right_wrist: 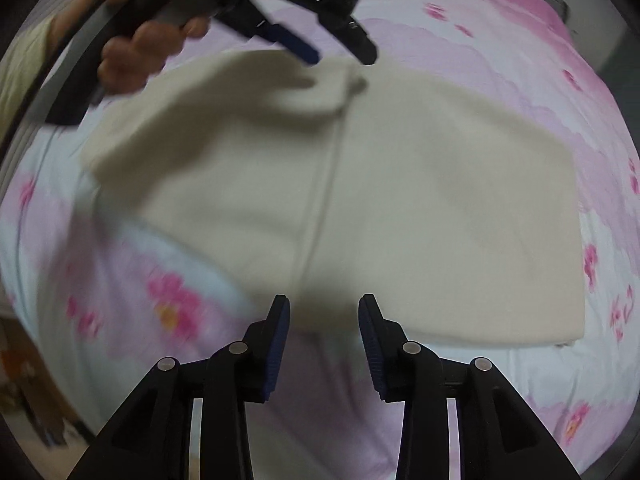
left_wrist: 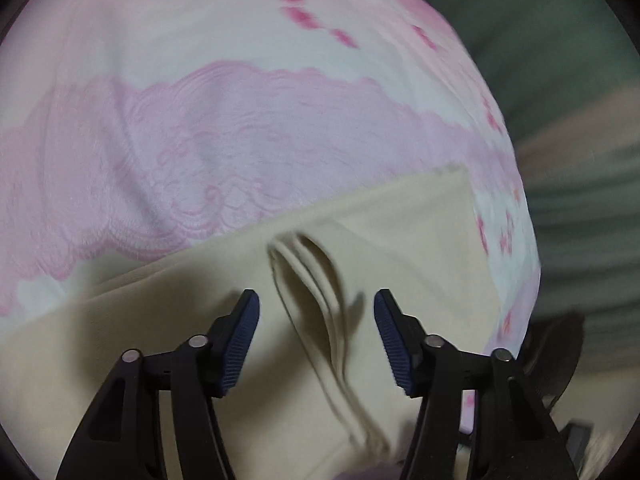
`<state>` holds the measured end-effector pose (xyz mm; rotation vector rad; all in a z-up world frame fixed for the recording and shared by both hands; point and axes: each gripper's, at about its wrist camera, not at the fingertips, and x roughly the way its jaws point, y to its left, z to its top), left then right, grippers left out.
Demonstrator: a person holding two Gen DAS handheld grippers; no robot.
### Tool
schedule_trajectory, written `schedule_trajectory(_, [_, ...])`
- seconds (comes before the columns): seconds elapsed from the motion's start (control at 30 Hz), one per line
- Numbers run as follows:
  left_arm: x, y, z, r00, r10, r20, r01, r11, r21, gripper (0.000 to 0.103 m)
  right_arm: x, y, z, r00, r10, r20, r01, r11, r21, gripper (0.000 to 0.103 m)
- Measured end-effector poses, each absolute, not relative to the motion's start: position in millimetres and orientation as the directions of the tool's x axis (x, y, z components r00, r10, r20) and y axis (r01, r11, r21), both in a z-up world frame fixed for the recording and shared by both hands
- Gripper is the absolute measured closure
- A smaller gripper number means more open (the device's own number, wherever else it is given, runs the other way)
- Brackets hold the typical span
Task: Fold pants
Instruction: 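Lay the lifted trousers flat on the duvet and open both tools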
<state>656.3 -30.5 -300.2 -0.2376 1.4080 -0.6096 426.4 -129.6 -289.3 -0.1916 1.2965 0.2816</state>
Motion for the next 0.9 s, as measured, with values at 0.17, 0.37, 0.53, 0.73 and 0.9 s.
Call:
schedule_trajectory(0.17, [660.2, -36.7, -303.7, 0.034, -0.573, -0.819, 0.241, 0.8, -0.55, 0.068, 447.6, -131.1, -302.3, 0.242, 0.094, -0.966, -0.266, 0.963, 0.027, 0.066])
schedule_trajectory(0.37, [664.2, -38.9, -315.4, 0.013, -0.611, -0.792, 0.171, 0.782, -0.6, 0.068, 451.5, -120.7, -316.2, 0.216, 0.124, -0.968, -0.294, 0.954, 0.056, 0.066])
schedule_trajectory(0.53, [673.1, -45.0, -330.7, 0.02, -0.596, -0.803, 0.096, 0.8, -0.592, 0.068, 456.0, -116.1, -334.3, 0.162, 0.155, -0.975, -0.282, 0.954, 0.105, 0.066])
schedule_trajectory(0.73, [652.2, -45.8, -275.0, 0.176, -0.603, -0.778, 0.313, 0.784, -0.536, 0.089, 465.3, -115.8, -337.3, 0.141, 0.186, -0.972, -0.276, 0.951, 0.142, 0.066])
schedule_trajectory(0.9, [661.9, -44.1, -294.0, 0.14, -0.498, -0.856, 0.327, 0.839, -0.435, 0.086, 462.1, -106.3, -335.0, 0.13, 0.226, -0.965, -0.304, 0.936, 0.178, 0.066])
